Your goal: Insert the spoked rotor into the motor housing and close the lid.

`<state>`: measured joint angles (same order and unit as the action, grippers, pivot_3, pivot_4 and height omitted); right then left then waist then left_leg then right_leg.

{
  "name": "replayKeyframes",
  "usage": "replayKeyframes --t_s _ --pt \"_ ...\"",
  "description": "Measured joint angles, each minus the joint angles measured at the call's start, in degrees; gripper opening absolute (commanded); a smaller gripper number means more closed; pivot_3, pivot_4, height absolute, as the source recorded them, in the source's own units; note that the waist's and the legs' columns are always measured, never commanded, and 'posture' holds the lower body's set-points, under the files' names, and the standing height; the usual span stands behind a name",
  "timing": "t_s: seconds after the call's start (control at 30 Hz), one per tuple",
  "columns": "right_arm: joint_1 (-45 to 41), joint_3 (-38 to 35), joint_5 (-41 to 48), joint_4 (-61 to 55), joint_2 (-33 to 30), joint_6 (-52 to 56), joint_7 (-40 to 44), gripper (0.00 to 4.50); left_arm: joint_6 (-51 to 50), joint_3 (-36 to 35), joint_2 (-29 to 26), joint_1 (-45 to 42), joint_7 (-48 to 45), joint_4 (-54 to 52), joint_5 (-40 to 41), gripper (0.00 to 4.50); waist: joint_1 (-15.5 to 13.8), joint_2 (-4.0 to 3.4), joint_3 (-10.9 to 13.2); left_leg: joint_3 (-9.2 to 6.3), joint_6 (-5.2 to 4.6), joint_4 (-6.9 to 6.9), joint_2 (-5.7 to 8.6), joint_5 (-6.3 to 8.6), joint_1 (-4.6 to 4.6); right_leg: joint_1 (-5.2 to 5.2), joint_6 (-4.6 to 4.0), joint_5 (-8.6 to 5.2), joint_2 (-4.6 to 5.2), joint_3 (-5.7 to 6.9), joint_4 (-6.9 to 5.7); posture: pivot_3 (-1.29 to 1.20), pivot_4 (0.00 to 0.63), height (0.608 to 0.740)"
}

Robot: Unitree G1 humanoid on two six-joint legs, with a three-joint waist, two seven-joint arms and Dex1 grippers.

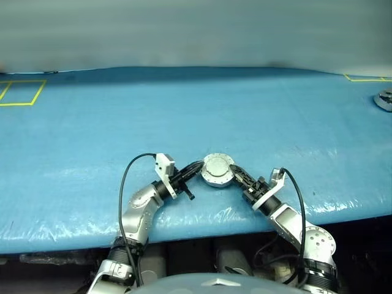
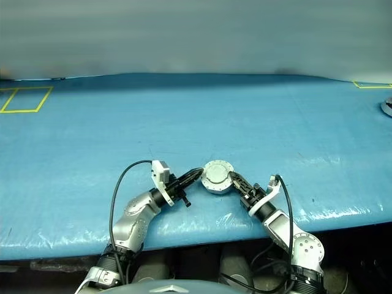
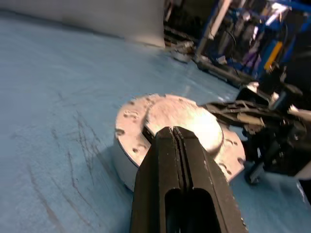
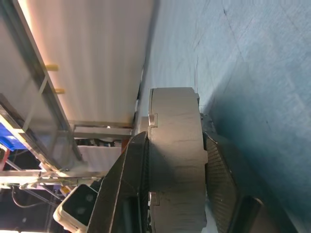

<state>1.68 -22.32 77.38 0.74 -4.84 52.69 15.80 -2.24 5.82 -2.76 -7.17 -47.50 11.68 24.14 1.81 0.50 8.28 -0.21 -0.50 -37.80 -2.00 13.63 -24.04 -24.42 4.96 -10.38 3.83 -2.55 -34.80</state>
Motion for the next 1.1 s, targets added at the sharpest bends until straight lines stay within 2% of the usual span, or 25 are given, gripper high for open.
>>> replayKeyframes --t_s 0.13,0.27,0.47,0.5,0.73,1.1 --pt "-1.2 -2.2 2.6 -0.7 1.1 -2.3 -1.7 1.24 -3.8 -3.6 0.4 1.8 0.0 -2.6 5.3 0.89 0.1 -0.27 0.2 -0.03 0.00 0.06 -0.07 0.00 -0.15 -0.15 -0.04 0.00 -0.20 -0.10 -0.03 0.00 0.150 0.740" --pt "-3.9 -2.8 5.8 -4.2 2.9 -4.6 -5.0 1.24 -5.9 -7.5 3.8 1.8 2.2 -3.0 10.6 2.26 0.1 -0.33 0.2 -0.07 0.00 0.06 -0.08 0.00 -0.26 -0.23 -0.04 0.00 -0.27 -0.11 -0.03 0.00 0.150 0.740" --pt "-5.7 -0.4 9.1 -9.6 3.1 -5.1 -7.5 1.24 -10.9 -8.3 6.0 1.9 2.6 -5.8 16.6 4.28 0.2 -0.33 0.2 -0.12 0.00 0.04 -0.07 0.00 -0.29 -0.21 -0.06 0.00 -0.29 -0.10 -0.02 0.00 0.150 0.740" --pt "-5.7 0.1 9.4 -10.1 3.0 -4.9 -7.6 1.24 -11.4 -8.2 6.1 1.9 2.9 -6.1 17.2 4.47 0.3 -0.33 0.2 -0.12 0.00 0.04 -0.07 0.00 -0.29 -0.21 -0.06 0.00 -0.29 -0.11 -0.03 0.00 0.150 0.740" --pt "-4.4 4.5 9.5 -13.3 2.0 -4.7 -7.9 1.24 -24.4 -6.8 6.1 1.7 5.3 -9.6 27.0 4.47 0.3 -0.33 0.2 -0.14 0.00 -0.03 -0.07 0.00 -0.30 -0.20 -0.06 0.00 -0.30 -0.11 -0.04 0.00 0.150 0.740" --pt "-0.9 9.6 8.3 -15.5 -1.8 -4.6 -6.0 1.24 -28.8 -6.2 6.2 0.0 9.7 -8.6 34.9 4.47 0.2 -0.32 0.2 -0.16 0.00 -0.14 -0.06 0.00 -0.30 -0.16 -0.07 0.00 -0.32 -0.13 -0.05 0.00 0.150 0.740"
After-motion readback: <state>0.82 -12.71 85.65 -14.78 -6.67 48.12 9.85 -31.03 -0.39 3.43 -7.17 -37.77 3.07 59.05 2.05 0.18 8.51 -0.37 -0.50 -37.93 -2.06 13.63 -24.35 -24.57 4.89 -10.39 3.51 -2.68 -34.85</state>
